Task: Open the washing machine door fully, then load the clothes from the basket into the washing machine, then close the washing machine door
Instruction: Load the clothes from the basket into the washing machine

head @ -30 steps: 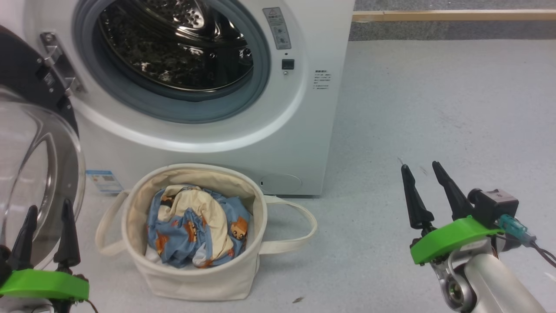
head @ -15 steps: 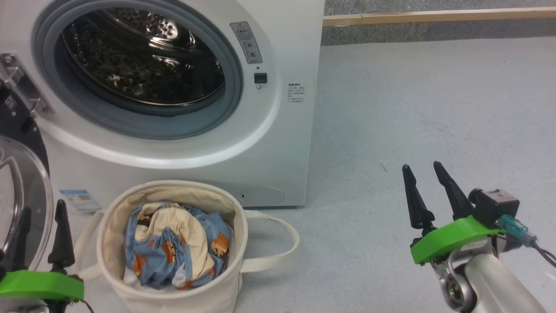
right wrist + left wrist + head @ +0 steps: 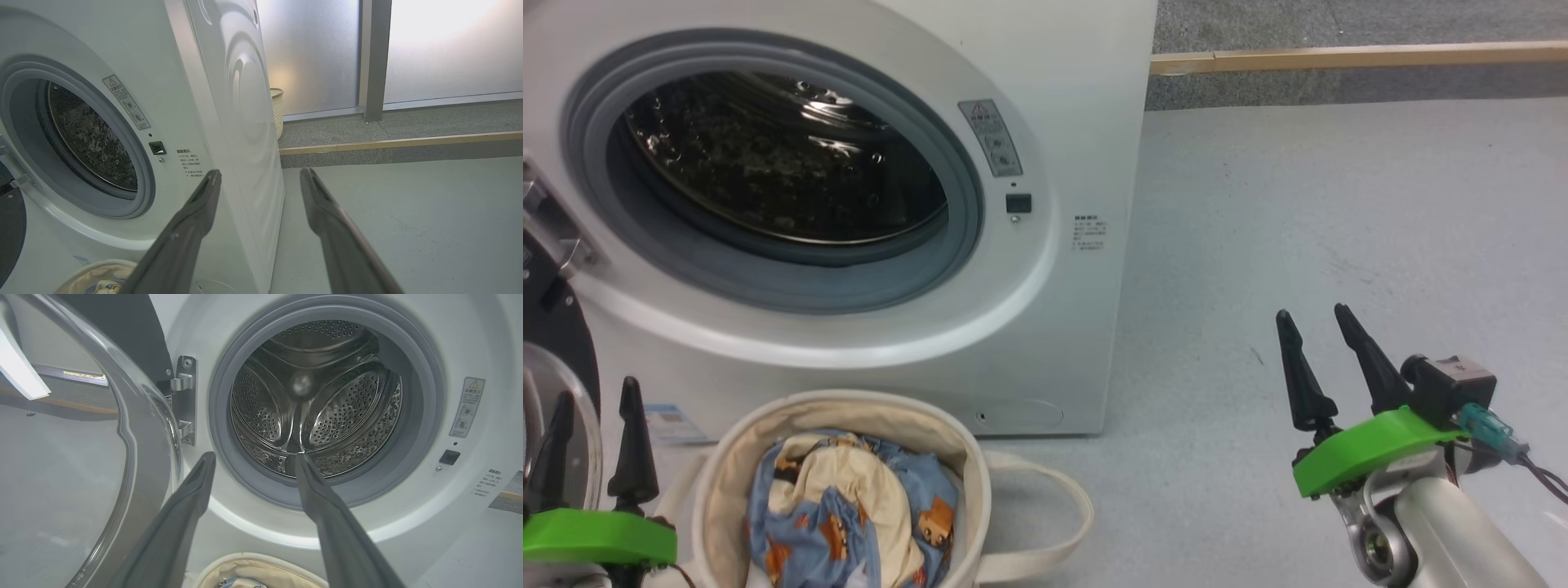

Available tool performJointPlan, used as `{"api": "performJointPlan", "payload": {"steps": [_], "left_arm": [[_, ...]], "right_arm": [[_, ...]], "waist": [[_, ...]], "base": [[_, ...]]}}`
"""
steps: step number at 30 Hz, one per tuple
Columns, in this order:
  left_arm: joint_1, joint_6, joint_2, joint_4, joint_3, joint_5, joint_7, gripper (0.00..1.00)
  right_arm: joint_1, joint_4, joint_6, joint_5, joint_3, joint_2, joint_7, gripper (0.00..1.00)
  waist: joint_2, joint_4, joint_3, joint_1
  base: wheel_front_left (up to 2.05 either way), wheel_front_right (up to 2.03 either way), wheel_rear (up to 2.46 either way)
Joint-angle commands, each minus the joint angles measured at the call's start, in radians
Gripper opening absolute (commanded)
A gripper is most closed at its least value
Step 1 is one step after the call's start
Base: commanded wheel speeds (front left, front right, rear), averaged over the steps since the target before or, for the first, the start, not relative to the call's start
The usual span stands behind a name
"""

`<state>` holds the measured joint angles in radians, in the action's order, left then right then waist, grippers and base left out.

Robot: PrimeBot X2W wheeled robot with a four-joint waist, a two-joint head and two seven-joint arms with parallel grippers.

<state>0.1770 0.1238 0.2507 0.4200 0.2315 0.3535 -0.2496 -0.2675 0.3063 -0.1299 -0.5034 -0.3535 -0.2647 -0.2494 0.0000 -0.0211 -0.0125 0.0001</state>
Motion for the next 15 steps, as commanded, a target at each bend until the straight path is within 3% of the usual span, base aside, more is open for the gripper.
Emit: {"api": "performJointPlan", "payload": {"steps": [1, 8, 15], "left_arm": [[0.055, 0.003, 0.027, -0.028, 0.040, -0.007, -0.012, 1.00], [0.055, 0.003, 0.024, -0.027, 0.040, -0.012, -0.012, 1.00], [0.056, 0.004, 0.015, -0.024, 0.037, -0.014, -0.012, 1.00]], "right_arm": [[-0.033, -0.028, -0.001, -0.007, -0.016, -0.004, -0.012, 1.00], [-0.035, -0.029, -0.001, -0.011, -0.021, -0.005, -0.012, 1.00], [-0.035, -0.033, -0.001, -0.022, -0.045, -0.006, -0.012, 1.00]], "waist": [[0.0000, 0.000, 0.000, -0.0001], [0.0000, 0.001, -0.001, -0.0001], [0.0000, 0.000, -0.003, -0.0001]], "base": [[1.25, -1.46, 0.21], [0.91, -0.98, 0.06], [0.19, -0.19, 0.00]]}}
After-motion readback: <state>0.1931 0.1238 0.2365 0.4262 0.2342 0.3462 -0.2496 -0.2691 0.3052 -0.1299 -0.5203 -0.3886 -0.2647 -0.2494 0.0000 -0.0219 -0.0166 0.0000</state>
